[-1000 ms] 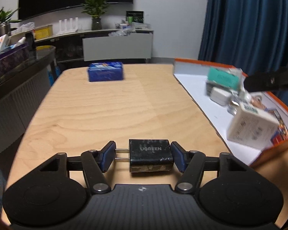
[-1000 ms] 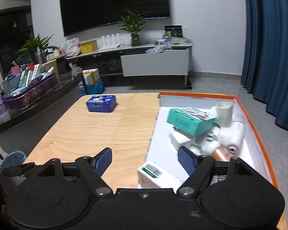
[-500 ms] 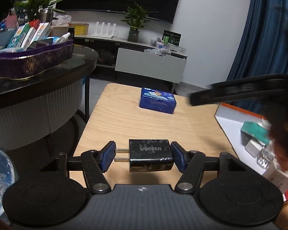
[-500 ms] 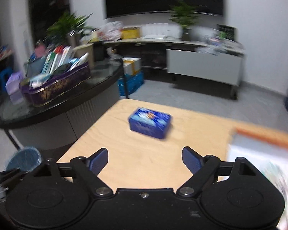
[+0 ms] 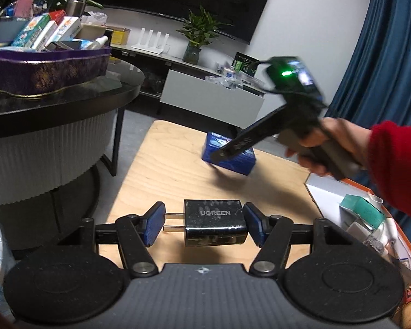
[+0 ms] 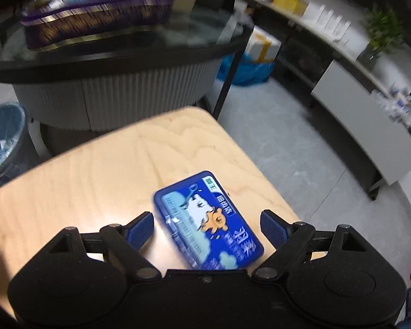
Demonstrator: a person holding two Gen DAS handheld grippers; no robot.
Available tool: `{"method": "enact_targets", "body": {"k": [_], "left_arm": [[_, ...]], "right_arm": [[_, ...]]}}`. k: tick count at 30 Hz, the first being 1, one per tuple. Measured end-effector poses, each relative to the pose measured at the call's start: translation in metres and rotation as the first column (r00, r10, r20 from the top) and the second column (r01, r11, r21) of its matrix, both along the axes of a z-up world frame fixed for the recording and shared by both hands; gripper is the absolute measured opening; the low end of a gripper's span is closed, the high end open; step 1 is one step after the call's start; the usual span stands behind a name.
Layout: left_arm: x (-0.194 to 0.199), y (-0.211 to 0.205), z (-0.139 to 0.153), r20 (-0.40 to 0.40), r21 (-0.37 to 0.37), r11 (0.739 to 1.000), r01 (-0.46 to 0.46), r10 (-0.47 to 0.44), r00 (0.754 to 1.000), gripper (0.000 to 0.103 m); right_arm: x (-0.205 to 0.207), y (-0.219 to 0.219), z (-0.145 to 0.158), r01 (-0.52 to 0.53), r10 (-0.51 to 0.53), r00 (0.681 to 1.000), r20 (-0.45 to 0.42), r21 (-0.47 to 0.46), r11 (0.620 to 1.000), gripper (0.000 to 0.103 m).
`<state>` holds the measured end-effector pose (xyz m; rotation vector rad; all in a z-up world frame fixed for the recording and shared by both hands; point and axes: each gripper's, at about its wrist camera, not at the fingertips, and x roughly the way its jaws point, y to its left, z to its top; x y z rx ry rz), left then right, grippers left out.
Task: Organize rigid objects
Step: 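Grasp the black UGREEN charger with the left tool while the right tool grasps the blue tin, then carry the charger with the left tool while the right tool carries the blue tin over the box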
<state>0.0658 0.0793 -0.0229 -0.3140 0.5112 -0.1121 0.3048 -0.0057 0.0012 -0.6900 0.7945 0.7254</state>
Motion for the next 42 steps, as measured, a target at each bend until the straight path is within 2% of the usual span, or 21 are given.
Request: {"method": "enact_targets", "body": {"k": [2,4,5,6,9,11,15,21,24,26,34,37,42], "left_arm": [[0.001,-0.001,-0.001,-0.003,-0.02,1.0,0.012,-0.012,1.0,0.063],[0.003,0.0,-0.001,-0.006,-0.002,1.0,0.007,-0.007,1.0,0.063],[0.003,-0.001,-0.001,-0.007,0.002,1.0,0.003,-0.003,1.0,0.063],[0.003,-0.001,-0.002,-0.008,0.003,1.0,0.001,-0.001,1.0,0.063],[0.003,-0.002,-0.002,-0.013,0.001,1.0,0.004,-0.004,1.0,0.063],[0.001,-0.002,-0.003,-0.02,-0.026,1.0,0.017,-0.017,1.0,0.063],[-0.007,-0.011,0.002,-0.023,0.002,1.0,0.029,-0.029,0.999,0.063],[-0.026,-0.04,0.023,-0.006,0.005,0.995,0.095,-0.095,0.995,0.063],[-0.034,-0.062,0.038,0.014,0.011,0.991,0.132,-0.132,0.991,0.063],[-0.041,-0.078,0.049,0.035,0.029,0.987,0.156,-0.157,0.987,0.063],[-0.048,-0.155,0.081,0.067,0.057,0.957,0.285,-0.289,0.955,0.063],[-0.046,-0.178,0.087,0.074,0.062,0.946,0.318,-0.322,0.944,0.063],[-0.045,-0.203,0.088,0.074,0.082,0.937,0.339,-0.345,0.936,0.063]], "right_arm": [[0.013,-0.004,-0.001,0.036,-0.032,0.997,-0.069,0.055,0.998,0.102],[0.022,-0.016,-0.004,0.133,-0.111,0.979,-0.172,0.126,0.983,0.099],[0.022,-0.023,-0.005,0.18,-0.147,0.968,-0.203,0.155,0.971,0.092],[0.017,-0.03,-0.005,0.212,-0.172,0.962,-0.213,0.182,0.96,0.079],[-0.015,-0.05,-0.004,0.292,-0.254,0.948,-0.19,0.209,0.933,0.076],[-0.043,-0.064,0.0,0.335,-0.294,0.936,-0.193,0.232,0.913,0.075],[-0.101,-0.101,0.024,0.427,-0.387,0.904,-0.183,0.336,0.839,0.075],[-0.199,-0.157,0.063,0.468,-0.498,0.865,-0.061,0.452,0.759,0.075],[-0.246,-0.189,0.076,0.496,-0.585,0.809,0.049,0.477,0.726,0.075],[-0.271,-0.213,0.083,0.521,-0.639,0.765,0.086,0.501,0.691,0.075],[-0.328,-0.312,0.101,0.608,-0.798,0.589,0.125,0.582,0.54,0.075],[-0.34,-0.327,0.104,0.609,-0.814,0.567,0.128,0.6,0.518,0.075],[-0.349,-0.342,0.099,0.601,-0.82,0.563,0.102,0.631,0.491,0.075]]}}
